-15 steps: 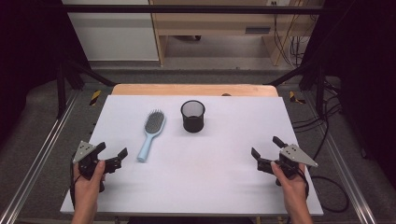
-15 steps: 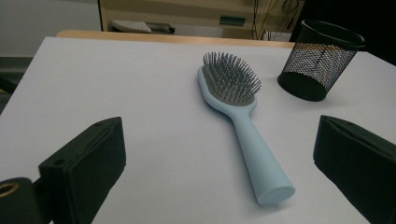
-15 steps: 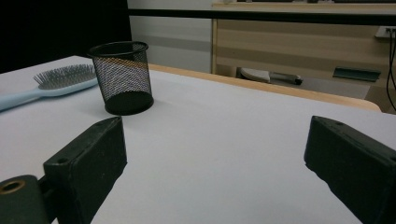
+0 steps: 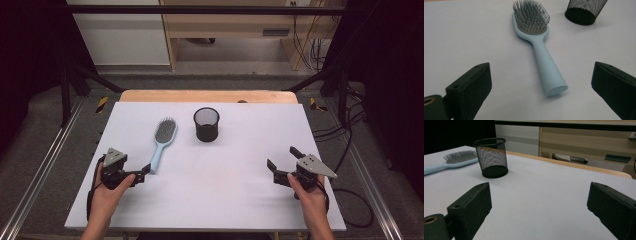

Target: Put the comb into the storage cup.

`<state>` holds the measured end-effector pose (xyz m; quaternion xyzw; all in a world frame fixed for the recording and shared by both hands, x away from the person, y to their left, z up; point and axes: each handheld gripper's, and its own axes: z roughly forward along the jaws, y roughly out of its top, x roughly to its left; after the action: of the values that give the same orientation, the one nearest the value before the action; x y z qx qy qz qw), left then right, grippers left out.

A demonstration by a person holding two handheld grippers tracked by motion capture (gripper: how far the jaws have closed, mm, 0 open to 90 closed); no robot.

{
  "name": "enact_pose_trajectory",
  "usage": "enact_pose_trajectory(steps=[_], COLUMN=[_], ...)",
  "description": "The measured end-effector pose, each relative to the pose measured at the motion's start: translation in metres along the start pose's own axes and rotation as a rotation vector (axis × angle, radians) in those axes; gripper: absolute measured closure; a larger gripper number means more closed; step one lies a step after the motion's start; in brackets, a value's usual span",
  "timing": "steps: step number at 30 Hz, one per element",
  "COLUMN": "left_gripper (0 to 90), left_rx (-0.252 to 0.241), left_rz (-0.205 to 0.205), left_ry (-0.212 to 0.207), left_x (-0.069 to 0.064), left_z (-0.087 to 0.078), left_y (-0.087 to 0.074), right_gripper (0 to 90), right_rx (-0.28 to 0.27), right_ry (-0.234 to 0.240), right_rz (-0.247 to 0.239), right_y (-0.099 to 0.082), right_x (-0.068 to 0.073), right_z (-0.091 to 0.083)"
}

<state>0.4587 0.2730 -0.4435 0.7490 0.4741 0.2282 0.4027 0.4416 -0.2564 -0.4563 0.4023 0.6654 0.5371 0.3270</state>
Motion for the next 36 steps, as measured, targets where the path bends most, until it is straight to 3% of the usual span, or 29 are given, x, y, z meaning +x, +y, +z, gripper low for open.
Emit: enact_pose_trajectory(steps=[4,5,7,13,16,25,28,36], left_gripper=[3.4,3.5,3.9,4.8,4.8,4.8,4.8,4.9], left_rx=[0.066,0.111,0.143,0.170,0.201,0.252,0.250,0.278], left_rz=[0.041,0.053,0.059,0.045,0.064,0.071,0.038,0.040], left_ry=[0.001,-0.001,-0.002,-0.009,0.004,0.023,0.018,0.030], left_x=[-0.007,-0.012,-0.016,-0.024,-0.027,-0.027,-0.023,-0.023], left_z=[0.005,0.008,0.010,0.016,0.022,0.040,0.044,0.055], left_y=[0.016,0.028,0.041,0.072,0.081,0.089,0.090,0.090], right_gripper=[5.7,5.7,5.5,5.5,5.5,5.3,5.2,5.2], right_rx=[0.001,-0.004,-0.002,-0.004,-0.004,-0.007,0.002,-0.006], right_ry=[0.003,0.009,0.013,0.014,0.011,0.013,0.011,0.024], right_rz=[0.005,0.006,0.011,0.017,0.023,0.019,0.017,0.004], right_y=[0.000,0.001,0.000,0.000,0.000,0.001,0.000,0.002], right_x=[0.001,0.002,0.002,0.002,0.002,0.004,0.004,0.007], right_z=[0.001,0.001,0.001,0.001,0.000,-0.002,0.000,-0.001])
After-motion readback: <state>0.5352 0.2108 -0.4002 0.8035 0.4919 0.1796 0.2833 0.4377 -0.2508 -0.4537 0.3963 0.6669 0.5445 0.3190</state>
